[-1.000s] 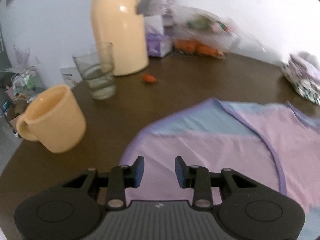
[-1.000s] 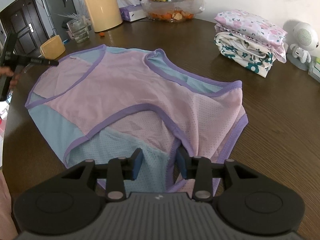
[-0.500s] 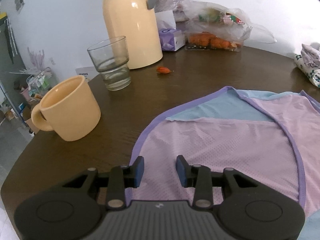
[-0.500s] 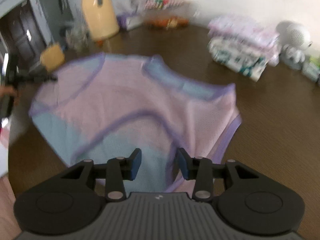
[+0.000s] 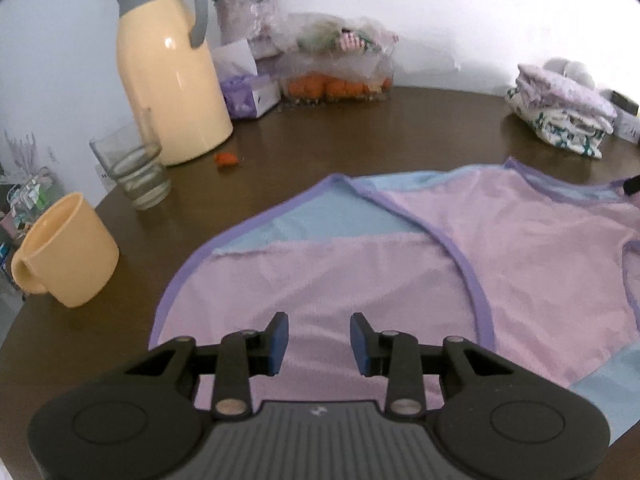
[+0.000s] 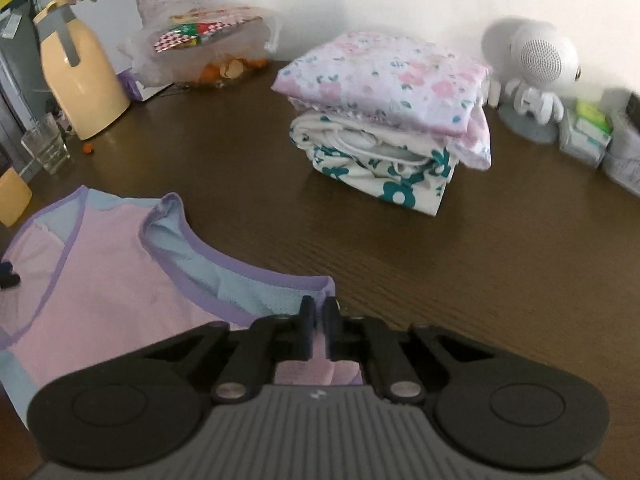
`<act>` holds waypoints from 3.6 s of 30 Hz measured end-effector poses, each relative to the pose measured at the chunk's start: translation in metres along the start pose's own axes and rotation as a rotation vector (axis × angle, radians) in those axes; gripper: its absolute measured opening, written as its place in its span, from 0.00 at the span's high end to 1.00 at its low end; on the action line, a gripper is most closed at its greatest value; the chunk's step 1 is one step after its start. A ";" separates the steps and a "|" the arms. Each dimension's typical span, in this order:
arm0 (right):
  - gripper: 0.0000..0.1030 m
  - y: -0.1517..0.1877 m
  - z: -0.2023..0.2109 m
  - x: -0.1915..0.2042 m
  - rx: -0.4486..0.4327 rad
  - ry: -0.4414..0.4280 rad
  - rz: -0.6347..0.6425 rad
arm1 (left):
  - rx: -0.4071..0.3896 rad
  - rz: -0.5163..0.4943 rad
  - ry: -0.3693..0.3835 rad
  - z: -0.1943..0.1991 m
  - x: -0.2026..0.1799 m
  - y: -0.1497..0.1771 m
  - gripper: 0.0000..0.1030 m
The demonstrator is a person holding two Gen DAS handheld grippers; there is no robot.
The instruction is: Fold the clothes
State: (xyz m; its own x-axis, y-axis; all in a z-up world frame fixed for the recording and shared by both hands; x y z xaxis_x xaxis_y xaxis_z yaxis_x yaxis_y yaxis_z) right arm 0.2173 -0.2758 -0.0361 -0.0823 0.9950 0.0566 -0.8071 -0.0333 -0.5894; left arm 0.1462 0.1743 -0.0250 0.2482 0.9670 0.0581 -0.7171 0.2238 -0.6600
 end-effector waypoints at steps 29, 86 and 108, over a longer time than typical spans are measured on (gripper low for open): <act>0.40 0.103 0.103 0.118 -0.071 -0.227 0.371 | -0.083 -0.042 0.154 0.089 -0.013 0.062 0.40; 0.96 0.056 0.103 0.087 -0.081 0.067 0.571 | -0.041 -0.235 0.141 0.067 -0.010 -0.003 0.99; 0.62 0.015 0.066 0.095 -0.060 -0.015 0.487 | -0.043 -0.092 0.147 0.022 0.009 -0.021 0.70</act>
State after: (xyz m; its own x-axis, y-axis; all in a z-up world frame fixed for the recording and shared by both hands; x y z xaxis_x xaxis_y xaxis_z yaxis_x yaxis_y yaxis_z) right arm 0.1583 -0.1875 0.0136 -0.4508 0.8635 -0.2261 -0.6373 -0.4887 -0.5958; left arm 0.1490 0.1811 0.0063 0.4068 0.9134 0.0116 -0.6594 0.3024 -0.6883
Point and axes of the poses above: each gripper's, at about its wrist camera, not at the fingertips, and z roughly against the way its jaws point, x to its left, y to its underside, the point moved 3 cm from there along -z, roughly the way its jaws point, and after that the axes turned 7 degrees about y, right-handed, at the moved point
